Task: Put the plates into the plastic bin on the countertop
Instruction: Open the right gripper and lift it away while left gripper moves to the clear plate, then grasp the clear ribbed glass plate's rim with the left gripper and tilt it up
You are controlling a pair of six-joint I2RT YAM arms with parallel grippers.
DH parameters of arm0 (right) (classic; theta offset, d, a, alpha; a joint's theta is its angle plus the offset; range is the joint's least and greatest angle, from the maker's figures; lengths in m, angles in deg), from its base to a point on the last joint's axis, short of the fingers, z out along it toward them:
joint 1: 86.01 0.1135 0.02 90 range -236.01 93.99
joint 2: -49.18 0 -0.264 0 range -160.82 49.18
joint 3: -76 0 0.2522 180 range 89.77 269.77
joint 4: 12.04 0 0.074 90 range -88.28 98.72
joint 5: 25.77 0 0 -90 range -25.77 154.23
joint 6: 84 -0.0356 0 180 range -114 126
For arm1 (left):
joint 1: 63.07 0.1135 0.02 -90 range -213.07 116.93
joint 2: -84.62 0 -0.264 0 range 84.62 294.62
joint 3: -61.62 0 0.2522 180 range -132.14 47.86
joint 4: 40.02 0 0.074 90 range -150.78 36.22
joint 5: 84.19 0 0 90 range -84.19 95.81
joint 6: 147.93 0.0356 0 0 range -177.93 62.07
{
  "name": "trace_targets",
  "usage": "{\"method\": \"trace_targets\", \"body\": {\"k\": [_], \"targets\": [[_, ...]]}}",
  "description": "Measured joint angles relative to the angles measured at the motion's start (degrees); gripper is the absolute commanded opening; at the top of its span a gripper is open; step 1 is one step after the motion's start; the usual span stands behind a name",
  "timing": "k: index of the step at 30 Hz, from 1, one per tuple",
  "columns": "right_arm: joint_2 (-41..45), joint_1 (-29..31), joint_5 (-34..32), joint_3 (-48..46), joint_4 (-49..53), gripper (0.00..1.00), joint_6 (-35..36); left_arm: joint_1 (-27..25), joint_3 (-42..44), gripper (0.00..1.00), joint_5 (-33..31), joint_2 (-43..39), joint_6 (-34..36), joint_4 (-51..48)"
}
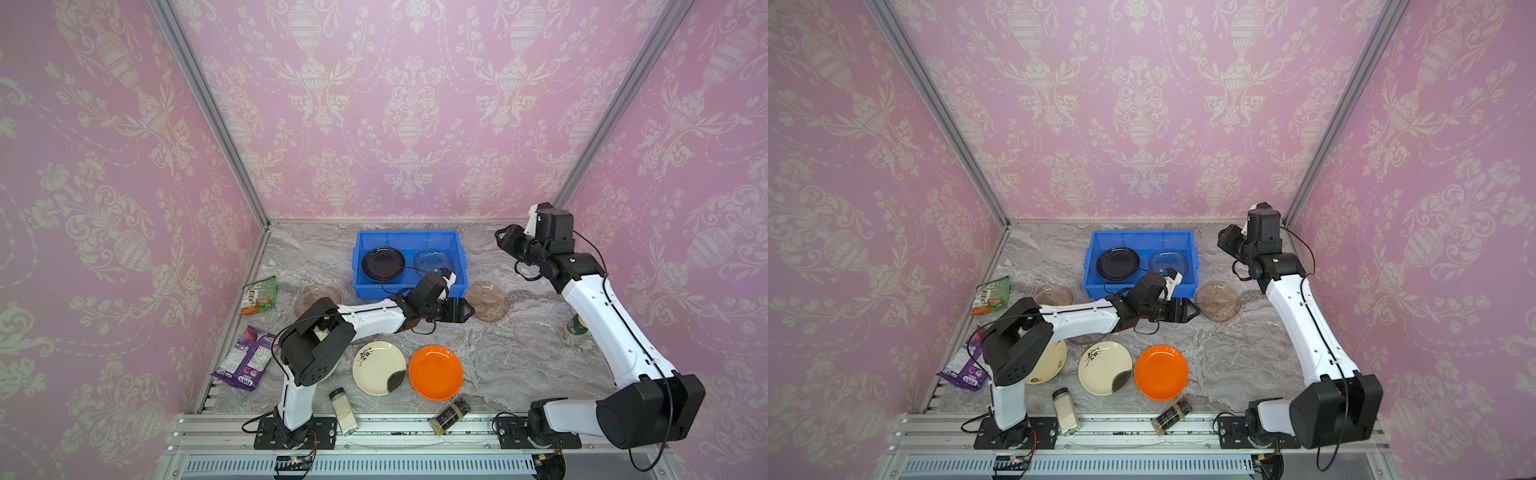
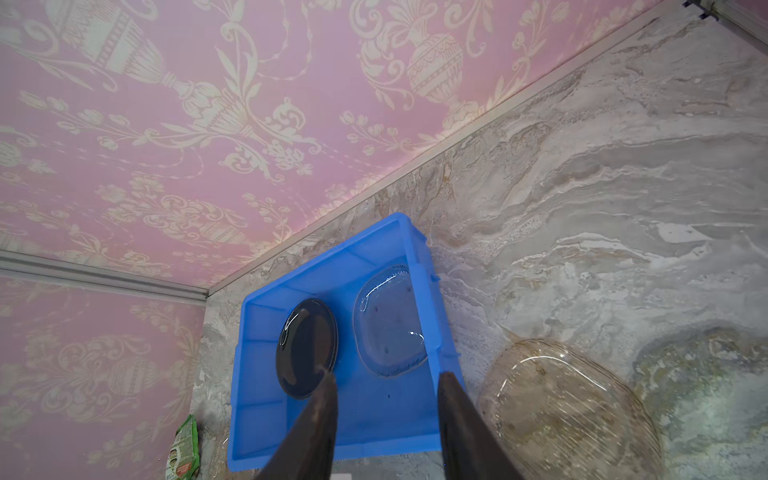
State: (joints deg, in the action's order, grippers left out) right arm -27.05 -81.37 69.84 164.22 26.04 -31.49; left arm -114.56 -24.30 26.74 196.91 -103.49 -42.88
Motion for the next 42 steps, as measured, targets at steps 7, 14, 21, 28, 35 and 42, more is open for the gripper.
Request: {"method": "trace_targets", "body": {"k": [7, 14, 21, 28, 35, 42], "targets": [[4.3, -0.7, 1.4, -2.6, -0.3, 0.38, -0.3, -4.9, -11.4, 0.6, 1.0, 6.7, -4.0, -0.1], [10.4, -1.6, 1.5, -6.1, -2.0, 0.37, -1.7, -7.2, -17.3, 0.49, 1.0, 12.2, -7.1, -4.3], [11.5, -1.6, 2.8, -9.6, -3.5, 0.36, -3.1, -9.9, -21.7, 0.49, 0.8, 16.5, -9.5, -8.8], [12.5, -1.7, 4.5, -10.0, -4.9, 0.36, -3.7, -11.1, -29.5, 0.48, 1.1, 22.6, -12.5, -11.2], [14.9, -2.5, 5.6, -12.0, -5.7, 0.36, -4.4, -11.3, -35.8, 0.48, 1.3, 28.0, -14.7, -13.9], [15.1, -3.6, 6.7, -12.9, -6.1, 0.35, -4.5, -11.4, -42.9, 0.43, 1.7, 32.2, -15.5, -17.9]]}}
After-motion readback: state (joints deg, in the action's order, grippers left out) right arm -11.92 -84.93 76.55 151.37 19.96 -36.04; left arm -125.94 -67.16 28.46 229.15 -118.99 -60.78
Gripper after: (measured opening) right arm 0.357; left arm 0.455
